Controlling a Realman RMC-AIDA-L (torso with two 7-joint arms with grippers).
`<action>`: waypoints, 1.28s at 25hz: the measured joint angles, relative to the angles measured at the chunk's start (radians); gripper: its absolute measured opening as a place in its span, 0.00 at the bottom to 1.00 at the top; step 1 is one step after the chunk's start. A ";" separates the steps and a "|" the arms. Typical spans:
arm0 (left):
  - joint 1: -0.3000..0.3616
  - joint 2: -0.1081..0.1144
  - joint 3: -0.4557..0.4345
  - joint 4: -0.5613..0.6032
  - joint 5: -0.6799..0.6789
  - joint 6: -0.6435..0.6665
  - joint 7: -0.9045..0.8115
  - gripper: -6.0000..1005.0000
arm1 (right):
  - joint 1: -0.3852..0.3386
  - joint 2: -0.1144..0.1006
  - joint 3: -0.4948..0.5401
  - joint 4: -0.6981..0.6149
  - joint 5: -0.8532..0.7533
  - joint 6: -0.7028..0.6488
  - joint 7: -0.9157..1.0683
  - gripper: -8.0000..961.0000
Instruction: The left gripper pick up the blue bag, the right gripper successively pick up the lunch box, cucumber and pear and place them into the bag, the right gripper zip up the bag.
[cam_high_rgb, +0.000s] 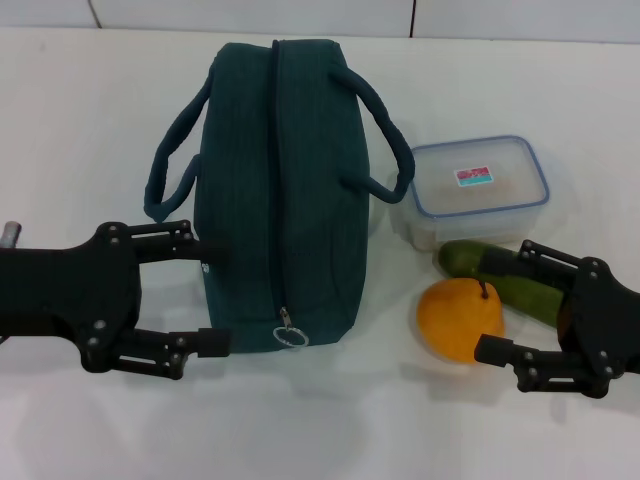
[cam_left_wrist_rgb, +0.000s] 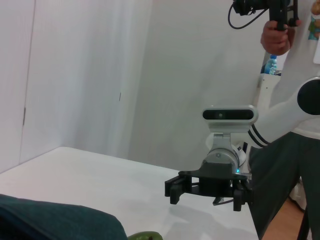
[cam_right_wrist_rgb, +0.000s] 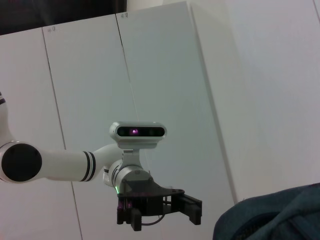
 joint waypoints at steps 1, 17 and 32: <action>0.000 0.000 0.000 0.000 0.000 0.000 0.000 0.87 | 0.000 0.000 0.000 0.000 0.000 0.000 0.000 0.91; 0.002 -0.004 -0.004 -0.001 -0.015 0.003 -0.002 0.87 | 0.000 0.000 0.000 0.003 0.000 0.000 0.003 0.91; -0.127 0.020 -0.298 -0.018 -0.174 -0.185 -0.164 0.87 | -0.012 -0.002 -0.002 0.004 0.023 -0.013 0.001 0.91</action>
